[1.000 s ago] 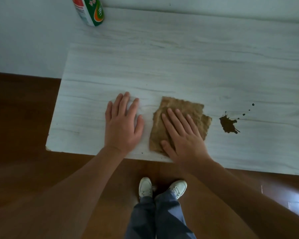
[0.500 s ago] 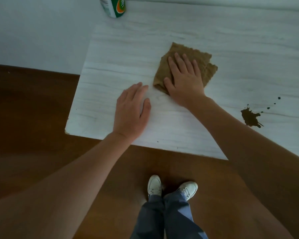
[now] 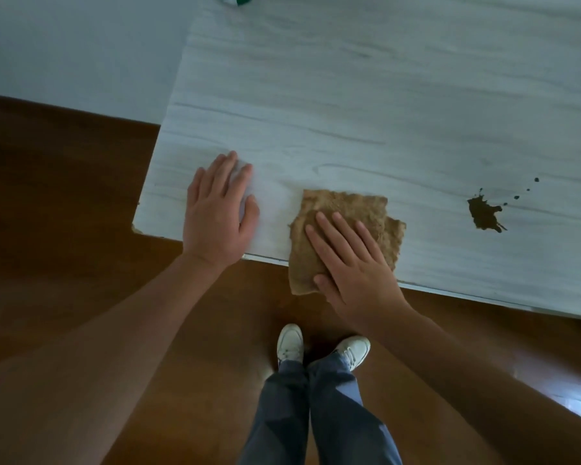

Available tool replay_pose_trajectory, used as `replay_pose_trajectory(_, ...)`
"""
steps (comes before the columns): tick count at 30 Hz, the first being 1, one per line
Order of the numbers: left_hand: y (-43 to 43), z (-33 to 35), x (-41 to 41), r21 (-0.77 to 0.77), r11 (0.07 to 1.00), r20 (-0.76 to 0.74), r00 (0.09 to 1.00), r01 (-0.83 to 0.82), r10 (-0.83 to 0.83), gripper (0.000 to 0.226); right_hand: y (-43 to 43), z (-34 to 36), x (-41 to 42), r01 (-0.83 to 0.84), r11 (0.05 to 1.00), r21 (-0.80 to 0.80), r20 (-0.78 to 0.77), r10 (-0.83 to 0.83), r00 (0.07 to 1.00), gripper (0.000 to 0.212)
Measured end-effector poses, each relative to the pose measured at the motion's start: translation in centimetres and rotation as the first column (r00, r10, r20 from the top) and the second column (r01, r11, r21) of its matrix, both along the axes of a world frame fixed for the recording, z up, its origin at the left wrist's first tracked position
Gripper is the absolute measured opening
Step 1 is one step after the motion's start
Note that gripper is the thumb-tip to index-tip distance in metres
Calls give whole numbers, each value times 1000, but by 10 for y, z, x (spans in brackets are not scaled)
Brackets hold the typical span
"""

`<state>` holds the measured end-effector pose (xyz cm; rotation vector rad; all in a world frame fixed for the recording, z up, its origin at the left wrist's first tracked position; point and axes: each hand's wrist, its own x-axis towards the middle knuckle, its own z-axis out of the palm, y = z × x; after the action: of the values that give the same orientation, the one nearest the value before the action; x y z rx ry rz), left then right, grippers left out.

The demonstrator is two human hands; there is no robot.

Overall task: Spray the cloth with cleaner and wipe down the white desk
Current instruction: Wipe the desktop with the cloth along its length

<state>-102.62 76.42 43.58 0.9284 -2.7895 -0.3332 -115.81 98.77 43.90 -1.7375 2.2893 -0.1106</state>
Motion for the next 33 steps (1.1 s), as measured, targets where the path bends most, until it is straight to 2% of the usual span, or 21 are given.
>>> replay_pose_trajectory(3,0,-1,0,8,1000,-20,1000,0,1,51,-8,-1,3,10,1000,2,-23,-10,1000,64)
replay_pose_trajectory(6,-5,4,4,72,997,-102,995,19,-11,48,-36,0,13,-37,999,-13,-22,36,999,65)
replay_pose_trajectory(8,-16,11,18,54,998,-122,992,28,-21,45,-61,0,27,-74,997,-30,-8,74,997,65)
replay_pose_trajectory(13,-58,24,76,-5,992,33,992,-124,124,49,-139,2,79,-123,991,-51,34,124,992,66)
replay_pose_trajectory(17,-56,12,97,24,998,175,983,-66,61,60,-170,1,94,-101,993,-53,33,103,994,65)
replay_pose_trajectory(24,-48,14,90,13,995,196,976,-97,93,64,-149,-1,73,-151,987,-56,3,151,988,66)
replay_pose_trajectory(29,-41,19,82,-20,999,198,979,-40,43,60,-108,1,45,-90,995,-45,8,90,996,67)
replay_pose_trajectory(33,-24,22,56,15,1000,150,988,19,-21,60,-64,4,15,-23,999,-31,-4,23,1000,66)
